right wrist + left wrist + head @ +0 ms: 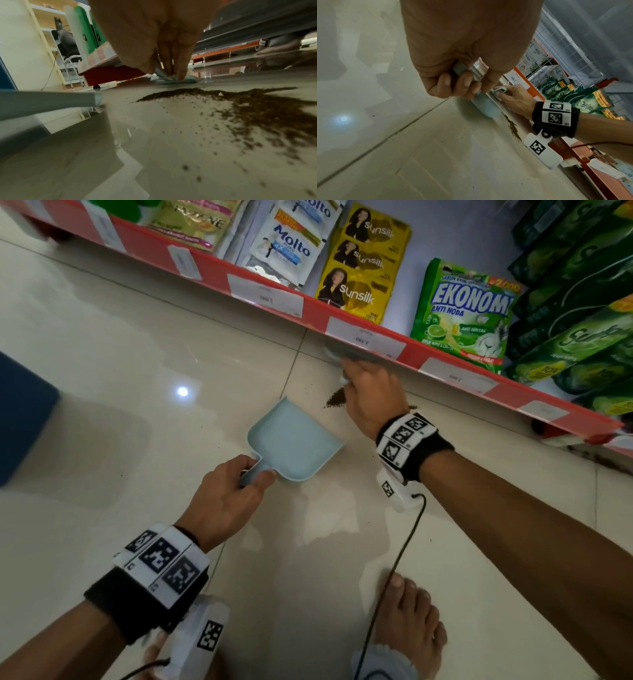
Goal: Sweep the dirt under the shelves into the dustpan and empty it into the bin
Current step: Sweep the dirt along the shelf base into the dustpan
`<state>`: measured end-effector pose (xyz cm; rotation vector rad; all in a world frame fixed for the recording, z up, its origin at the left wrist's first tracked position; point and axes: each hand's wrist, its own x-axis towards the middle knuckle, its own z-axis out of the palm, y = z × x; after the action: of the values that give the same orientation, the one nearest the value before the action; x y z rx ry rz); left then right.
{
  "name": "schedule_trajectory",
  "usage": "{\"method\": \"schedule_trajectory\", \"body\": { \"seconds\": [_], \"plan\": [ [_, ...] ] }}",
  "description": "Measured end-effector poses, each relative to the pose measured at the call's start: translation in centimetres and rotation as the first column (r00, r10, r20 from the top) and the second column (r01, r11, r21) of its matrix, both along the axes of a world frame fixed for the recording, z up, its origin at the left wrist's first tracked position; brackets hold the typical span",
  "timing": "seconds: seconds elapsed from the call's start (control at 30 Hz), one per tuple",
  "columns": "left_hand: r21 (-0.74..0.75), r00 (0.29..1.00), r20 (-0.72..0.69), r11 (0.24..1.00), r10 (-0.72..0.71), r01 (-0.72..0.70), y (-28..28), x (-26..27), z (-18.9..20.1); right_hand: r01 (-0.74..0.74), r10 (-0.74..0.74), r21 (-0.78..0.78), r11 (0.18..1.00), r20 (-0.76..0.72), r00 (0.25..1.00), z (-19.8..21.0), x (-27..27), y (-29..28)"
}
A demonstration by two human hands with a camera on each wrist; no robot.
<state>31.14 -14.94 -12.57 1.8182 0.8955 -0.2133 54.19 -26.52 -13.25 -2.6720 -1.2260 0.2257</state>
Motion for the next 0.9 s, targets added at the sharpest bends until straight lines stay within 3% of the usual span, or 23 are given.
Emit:
{"method": "schedule_trajectory", "body": {
  "seconds": [0.13, 0.2, 0.3, 0.47, 0.67, 0.9],
  "plan": [
    [0.022, 1.0, 0.011, 1.0, -0.006, 0.006, 0.2, -0.9, 0.1, -0.238, 0.239, 0.02, 0.971, -0.094, 0.967, 0.9, -0.4, -0.6],
    [0.029, 1.0, 0.003, 0.999, -0.015, 0.015, 0.4, -1.1, 0.1, -0.284, 0.291, 0.074, 0.956, -0.104, 0.951, 2.0, -0.7, -1.8],
    [0.029, 1.0, -0.012, 0.999, -0.016, 0.016, 0.5, -0.9, -0.2, -0.302, 0.307, 0.116, 0.946, -0.028, 0.951, 3.4, -0.4, -2.6],
    [0.032, 1.0, -0.009, 0.999, -0.011, 0.011, 0.5, -0.3, -0.3, -0.204, 0.203, 0.007, 0.979, 0.065, 0.977, 3.9, 0.3, 1.5],
    [0.031, 1.0, -0.013, 1.0, -0.002, 0.003, 0.6, -0.9, -0.3, -0.336, 0.333, -0.01, 0.942, -0.098, 0.938, 2.8, 0.0, 6.0],
    [0.084, 0.999, -0.031, 0.996, 0.015, -0.012, 1.4, -2.1, -0.2, -0.374, 0.337, -0.122, 0.919, -0.245, 0.909, 4.9, 1.8, -2.0]
  ]
}}
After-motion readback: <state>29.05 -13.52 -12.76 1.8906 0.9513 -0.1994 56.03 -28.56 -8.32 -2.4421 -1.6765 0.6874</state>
